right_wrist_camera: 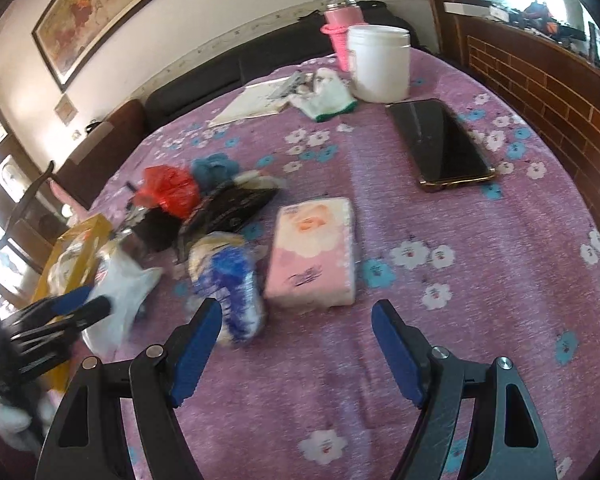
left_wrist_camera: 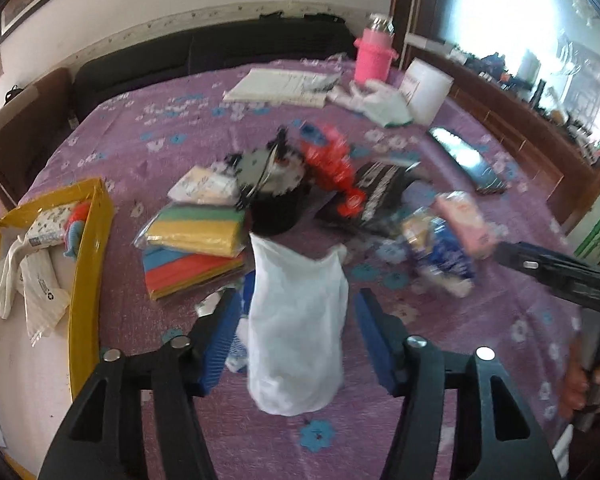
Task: Organize soft objects
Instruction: 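Grasp the blue-wrapped tissue roll with left tool while right tool grasps the pink rose tissue pack, then carry both held packs into the yellow tray and open both tools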
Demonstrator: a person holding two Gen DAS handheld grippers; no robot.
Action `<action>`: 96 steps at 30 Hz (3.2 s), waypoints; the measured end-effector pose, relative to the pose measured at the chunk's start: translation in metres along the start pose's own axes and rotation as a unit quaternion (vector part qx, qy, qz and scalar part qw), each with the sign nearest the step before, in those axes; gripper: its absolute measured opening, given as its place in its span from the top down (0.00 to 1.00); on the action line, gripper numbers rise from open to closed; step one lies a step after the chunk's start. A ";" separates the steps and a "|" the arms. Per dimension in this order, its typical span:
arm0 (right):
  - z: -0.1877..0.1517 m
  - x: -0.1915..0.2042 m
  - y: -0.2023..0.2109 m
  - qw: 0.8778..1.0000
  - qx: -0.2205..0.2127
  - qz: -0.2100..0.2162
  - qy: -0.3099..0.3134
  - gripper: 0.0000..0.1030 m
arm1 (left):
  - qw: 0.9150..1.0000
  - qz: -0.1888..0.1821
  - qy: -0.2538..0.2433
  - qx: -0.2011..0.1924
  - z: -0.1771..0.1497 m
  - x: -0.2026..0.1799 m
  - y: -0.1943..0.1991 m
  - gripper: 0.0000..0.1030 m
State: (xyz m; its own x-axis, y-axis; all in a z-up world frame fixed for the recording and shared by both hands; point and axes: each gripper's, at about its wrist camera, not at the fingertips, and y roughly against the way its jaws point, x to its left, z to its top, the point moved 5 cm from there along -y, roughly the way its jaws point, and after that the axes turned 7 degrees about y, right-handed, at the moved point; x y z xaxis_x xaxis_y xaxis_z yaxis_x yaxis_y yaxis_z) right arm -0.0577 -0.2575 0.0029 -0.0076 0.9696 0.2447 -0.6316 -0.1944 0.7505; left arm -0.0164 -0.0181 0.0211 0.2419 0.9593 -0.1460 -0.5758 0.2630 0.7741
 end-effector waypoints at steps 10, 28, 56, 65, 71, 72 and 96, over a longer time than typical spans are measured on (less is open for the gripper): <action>0.031 -0.004 -0.051 0.998 0.029 -0.051 -0.006 0.47 | 0.997 -0.063 0.008 0.046 0.003 -0.048 -0.025 0.41; -0.008 -0.054 -0.003 0.998 0.023 -0.033 -0.041 0.49 | 0.996 -0.039 -0.039 0.073 0.010 -0.123 -0.102 0.66; 0.017 0.162 0.022 0.991 -0.003 0.055 0.122 0.50 | 0.979 0.066 0.191 -0.016 -0.029 0.233 0.098 0.76; 0.010 0.313 -0.024 0.963 0.044 0.134 0.228 0.50 | 0.959 0.073 0.268 0.049 -0.033 0.323 0.057 0.76; -0.003 0.395 -0.063 0.941 0.091 0.171 0.279 0.50 | 0.951 0.060 0.293 0.073 -0.025 0.339 0.031 0.75; -0.005 0.406 -0.070 0.936 0.099 0.174 0.289 0.50 | 0.950 0.062 0.297 0.072 -0.023 0.341 0.030 0.74; 0.023 0.448 -0.115 0.937 0.090 0.179 0.288 0.31 | 0.940 0.025 0.332 -0.073 -0.032 0.346 0.136 0.27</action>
State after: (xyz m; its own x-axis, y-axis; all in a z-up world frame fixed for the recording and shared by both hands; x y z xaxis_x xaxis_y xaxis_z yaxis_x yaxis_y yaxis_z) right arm 0.0291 0.1962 0.0403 -0.6430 0.7474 0.1672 -0.3686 -0.4934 0.7878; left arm -0.0363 0.3528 0.0566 -0.3012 0.8111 -0.5014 -0.6857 0.1811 0.7050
